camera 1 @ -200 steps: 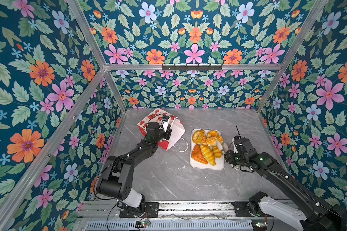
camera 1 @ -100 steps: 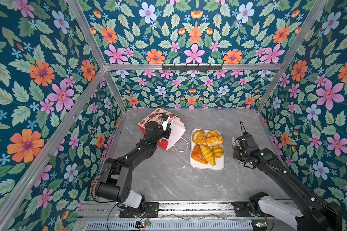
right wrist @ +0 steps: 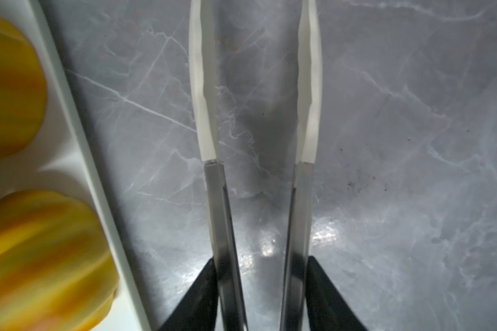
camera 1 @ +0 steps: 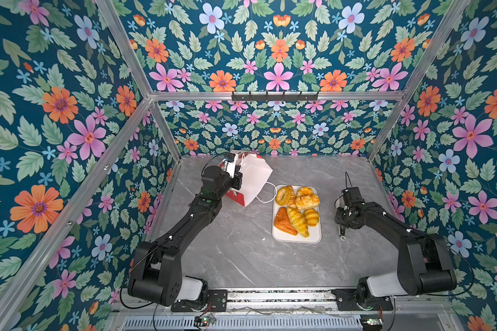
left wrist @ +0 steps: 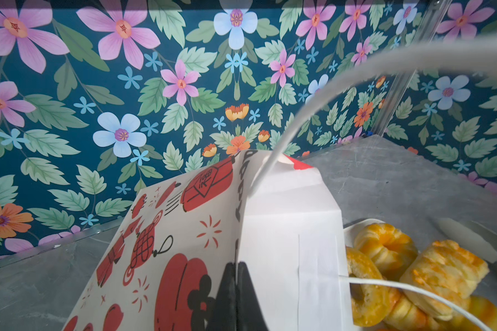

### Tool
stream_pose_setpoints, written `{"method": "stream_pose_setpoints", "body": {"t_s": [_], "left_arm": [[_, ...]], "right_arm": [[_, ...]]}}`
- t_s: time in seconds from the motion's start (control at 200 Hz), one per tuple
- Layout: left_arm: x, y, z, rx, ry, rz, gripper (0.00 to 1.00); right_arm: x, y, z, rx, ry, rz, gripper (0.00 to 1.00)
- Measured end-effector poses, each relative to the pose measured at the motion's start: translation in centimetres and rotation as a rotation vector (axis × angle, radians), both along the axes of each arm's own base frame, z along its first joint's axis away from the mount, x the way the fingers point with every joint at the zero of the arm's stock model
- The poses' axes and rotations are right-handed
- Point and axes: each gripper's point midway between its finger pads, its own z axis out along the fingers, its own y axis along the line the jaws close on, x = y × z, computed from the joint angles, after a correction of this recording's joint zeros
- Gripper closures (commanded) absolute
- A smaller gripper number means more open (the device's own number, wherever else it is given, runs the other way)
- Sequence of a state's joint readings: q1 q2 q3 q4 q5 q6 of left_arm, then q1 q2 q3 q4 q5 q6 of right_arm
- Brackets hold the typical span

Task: Take the fake bread out of the paper bag
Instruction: 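Withdraw the right tongs from the tray while the left gripper lifts the bag, then stand the paper bag upright on the table and open the left gripper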

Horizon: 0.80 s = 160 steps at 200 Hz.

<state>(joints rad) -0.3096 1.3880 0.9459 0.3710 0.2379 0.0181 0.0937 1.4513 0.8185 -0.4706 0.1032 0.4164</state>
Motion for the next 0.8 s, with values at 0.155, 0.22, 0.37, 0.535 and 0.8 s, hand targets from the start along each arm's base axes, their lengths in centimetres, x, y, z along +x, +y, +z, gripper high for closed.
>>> {"method": "stream_pose_setpoints", "body": {"t_s": [0.155, 0.22, 0.37, 0.535, 0.8], "left_arm": [[0.1, -0.3, 1.6, -0.083, 0.054, 0.015, 1.00], [0.0, -0.5, 1.9, -0.125, 0.081, 0.020, 1.00], [-0.6, -0.9, 2.5, -0.236, 0.158, 0.024, 1.00], [-1.7, -1.4, 3.8, -0.384, 0.230, 0.001, 1.00], [-3.2, -1.8, 4.4, -0.579, 0.347, -0.015, 1.00]], "right_arm": [[0.3, -0.2, 0.1, -0.002, -0.012, -0.006, 0.20], [0.3, -0.2, 0.2, -0.003, -0.014, -0.009, 0.16], [0.4, -0.5, 0.7, -0.015, -0.031, -0.020, 0.13], [0.3, -0.9, 1.0, -0.035, -0.044, -0.027, 0.13], [0.4, -1.1, 1.9, -0.046, -0.074, -0.026, 0.13]]}}
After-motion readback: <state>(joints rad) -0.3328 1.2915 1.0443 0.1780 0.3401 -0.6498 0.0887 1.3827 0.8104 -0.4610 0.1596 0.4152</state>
